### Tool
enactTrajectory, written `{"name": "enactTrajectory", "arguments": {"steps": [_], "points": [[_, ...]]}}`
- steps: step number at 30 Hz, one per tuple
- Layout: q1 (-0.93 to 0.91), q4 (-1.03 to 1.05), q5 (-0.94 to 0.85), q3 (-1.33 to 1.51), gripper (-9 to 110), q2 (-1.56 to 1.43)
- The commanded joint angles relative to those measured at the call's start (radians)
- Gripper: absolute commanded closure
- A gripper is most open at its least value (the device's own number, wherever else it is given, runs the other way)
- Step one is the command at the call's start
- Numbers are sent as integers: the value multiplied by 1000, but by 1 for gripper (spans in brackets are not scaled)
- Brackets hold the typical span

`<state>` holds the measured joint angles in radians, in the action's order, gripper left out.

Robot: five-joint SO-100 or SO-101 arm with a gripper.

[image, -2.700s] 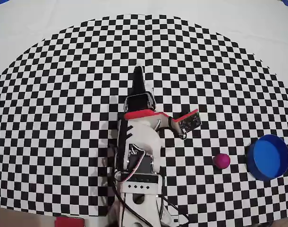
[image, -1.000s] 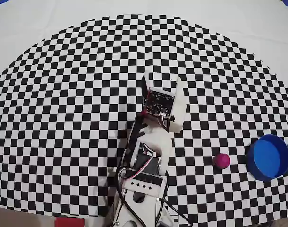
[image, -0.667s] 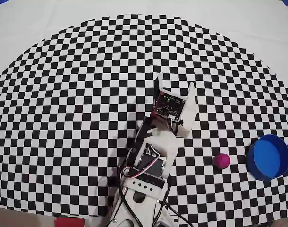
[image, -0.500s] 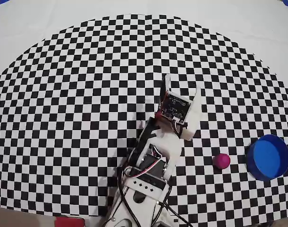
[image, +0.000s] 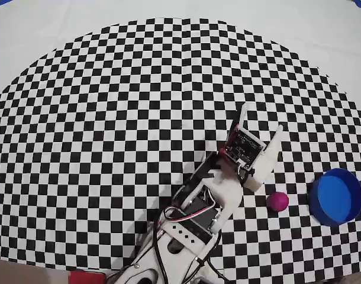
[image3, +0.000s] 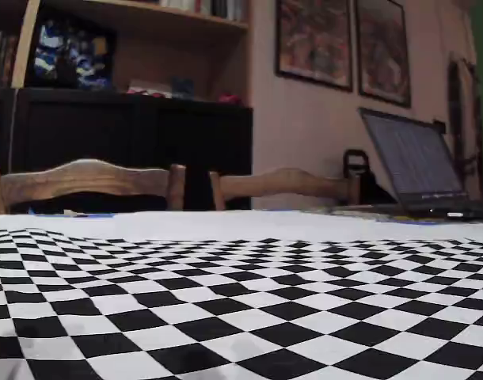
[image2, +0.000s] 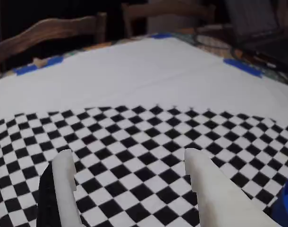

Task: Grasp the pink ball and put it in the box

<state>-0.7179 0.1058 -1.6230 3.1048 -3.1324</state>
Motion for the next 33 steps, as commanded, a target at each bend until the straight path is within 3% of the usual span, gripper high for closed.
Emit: {"name": "enactTrajectory", "arguments": {"steps": [1,33], "points": [[-48,-21,-11,8,75,5],[-477,-17,-11,8,75,9]]}}
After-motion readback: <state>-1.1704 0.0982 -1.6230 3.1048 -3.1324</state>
